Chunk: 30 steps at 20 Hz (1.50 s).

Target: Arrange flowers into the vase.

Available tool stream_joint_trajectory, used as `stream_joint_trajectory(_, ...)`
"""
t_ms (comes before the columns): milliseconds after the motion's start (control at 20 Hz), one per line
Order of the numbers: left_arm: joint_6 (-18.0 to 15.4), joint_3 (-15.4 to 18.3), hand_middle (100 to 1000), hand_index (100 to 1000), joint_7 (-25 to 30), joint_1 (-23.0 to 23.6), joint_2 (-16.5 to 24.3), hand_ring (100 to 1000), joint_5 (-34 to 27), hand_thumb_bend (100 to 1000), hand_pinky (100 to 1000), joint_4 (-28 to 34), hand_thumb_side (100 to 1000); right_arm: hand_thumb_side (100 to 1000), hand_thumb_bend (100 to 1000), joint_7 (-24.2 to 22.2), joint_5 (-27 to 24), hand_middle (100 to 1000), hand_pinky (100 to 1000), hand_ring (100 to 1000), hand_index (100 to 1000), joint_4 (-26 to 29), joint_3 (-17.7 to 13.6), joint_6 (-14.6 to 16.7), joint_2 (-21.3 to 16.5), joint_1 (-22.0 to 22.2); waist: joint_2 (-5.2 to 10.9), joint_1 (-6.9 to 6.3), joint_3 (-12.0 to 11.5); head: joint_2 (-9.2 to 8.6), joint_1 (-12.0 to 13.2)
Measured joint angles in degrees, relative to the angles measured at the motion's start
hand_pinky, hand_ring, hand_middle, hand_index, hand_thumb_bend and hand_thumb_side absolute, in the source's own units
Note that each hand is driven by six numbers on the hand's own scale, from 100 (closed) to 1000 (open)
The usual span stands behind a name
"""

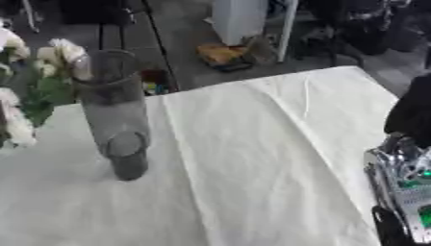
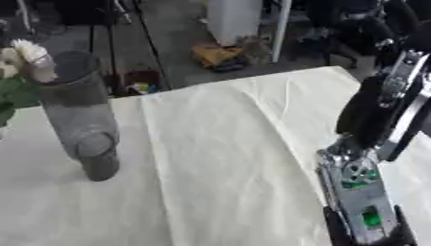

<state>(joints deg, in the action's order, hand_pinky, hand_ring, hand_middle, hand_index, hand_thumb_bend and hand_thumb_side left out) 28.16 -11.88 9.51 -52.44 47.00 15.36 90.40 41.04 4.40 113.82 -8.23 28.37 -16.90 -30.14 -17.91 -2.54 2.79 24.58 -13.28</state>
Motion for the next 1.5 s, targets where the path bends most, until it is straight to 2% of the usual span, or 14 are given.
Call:
stream_joint_trajectory(400, 1.2, 2.5, 566, 243, -7.0, -0.1, 1.0, 560, -5.4, 100, 337, 1.4, 454, 657, 100, 0.2, 0.1, 759, 712, 801, 827, 0.0, -0.2, 0.0, 0.0, 0.0, 0.04, 0.07, -0.3, 0.02, 0.0)
stream_joint_trajectory(1050, 0.9, 5.1, 560, 241, -18.6, -1.5, 2.5, 558, -13.6, 100, 338, 4.5, 502, 660, 100, 0.4, 0.1, 759, 711, 801, 824, 0.0, -0.2, -0.1, 0.0, 0.0, 0.31, 0.04, -0.3, -0.01, -0.4)
stream_joint_trajectory(1300, 0.0, 6.2, 566, 244, -24.2, -2.3, 2.9, 566, -16.9, 100, 353, 5.1, 533, 661, 100, 0.4, 0.1, 759, 710, 801, 823, 0.0, -0.2, -0.1, 0.0, 0.0, 0.32, -0.13, -0.2, 0.01, -0.4)
stream_joint_trajectory(1500, -1.9, 7.2, 568, 245, -31.3, -3.5, 2.9, 570, -20.5, 100, 368, 5.2, 559, 662, 100, 0.5, 0.2, 759, 710, 800, 823, 0.0, -0.2, -0.1, 0.0, 0.0, 0.33, -0.18, 0.0, 0.0, -0.4)
